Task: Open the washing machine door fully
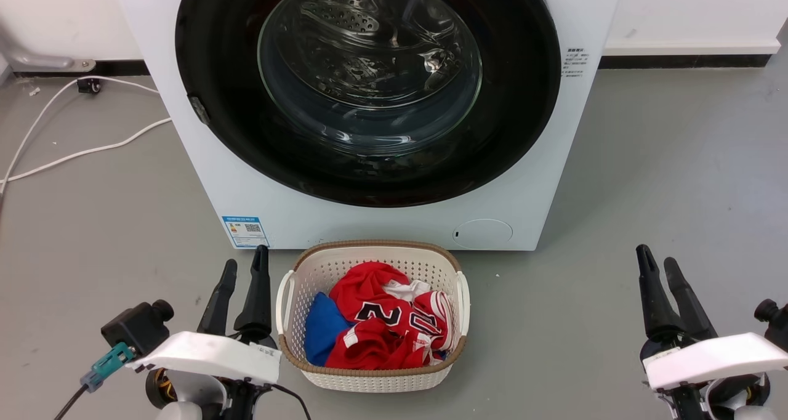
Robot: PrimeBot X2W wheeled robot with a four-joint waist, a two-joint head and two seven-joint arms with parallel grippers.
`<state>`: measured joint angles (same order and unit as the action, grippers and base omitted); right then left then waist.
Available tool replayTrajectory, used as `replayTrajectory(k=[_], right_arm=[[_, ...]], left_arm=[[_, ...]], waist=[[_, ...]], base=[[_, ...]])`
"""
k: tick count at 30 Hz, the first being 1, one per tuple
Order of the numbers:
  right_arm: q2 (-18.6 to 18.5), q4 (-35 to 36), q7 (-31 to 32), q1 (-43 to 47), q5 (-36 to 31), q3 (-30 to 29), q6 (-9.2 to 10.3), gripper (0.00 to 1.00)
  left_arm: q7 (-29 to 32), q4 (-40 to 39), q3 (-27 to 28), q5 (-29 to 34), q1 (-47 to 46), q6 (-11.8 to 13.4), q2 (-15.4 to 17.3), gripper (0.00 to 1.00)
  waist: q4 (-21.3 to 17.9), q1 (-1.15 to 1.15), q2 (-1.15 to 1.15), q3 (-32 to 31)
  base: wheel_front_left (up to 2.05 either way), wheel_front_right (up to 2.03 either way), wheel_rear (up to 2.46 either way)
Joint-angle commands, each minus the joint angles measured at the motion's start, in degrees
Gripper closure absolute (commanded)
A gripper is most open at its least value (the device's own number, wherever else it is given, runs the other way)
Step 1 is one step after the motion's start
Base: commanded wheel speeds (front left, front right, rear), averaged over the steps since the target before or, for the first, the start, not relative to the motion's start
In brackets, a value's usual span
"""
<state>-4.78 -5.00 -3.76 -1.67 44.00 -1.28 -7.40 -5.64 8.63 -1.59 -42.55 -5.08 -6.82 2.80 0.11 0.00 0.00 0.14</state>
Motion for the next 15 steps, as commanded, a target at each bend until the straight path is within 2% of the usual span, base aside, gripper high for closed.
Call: replayTrajectory(k=[1,15], right_arm=[[-0.7,1.3,-0.4,-0.1,-2.1,0.2,-0.11,0.00],[-1.1,3.2,-0.1,0.8,-14.5,0.3,-0.12,0.00]], left_arm=[[-0.6,-0.8,-0.3,2.2,-1.4,0.1,0.1,0.00],[-3.0,0.6,-1.8,12.9,-1.8,-0.1,0.5,0.00]], waist=[[0.0,0.00,0.00,0.0],[0.2,0.00,0.00,-0.1]], base=[[0.00,0.00,0.00],[0.00,0.00,0.00]])
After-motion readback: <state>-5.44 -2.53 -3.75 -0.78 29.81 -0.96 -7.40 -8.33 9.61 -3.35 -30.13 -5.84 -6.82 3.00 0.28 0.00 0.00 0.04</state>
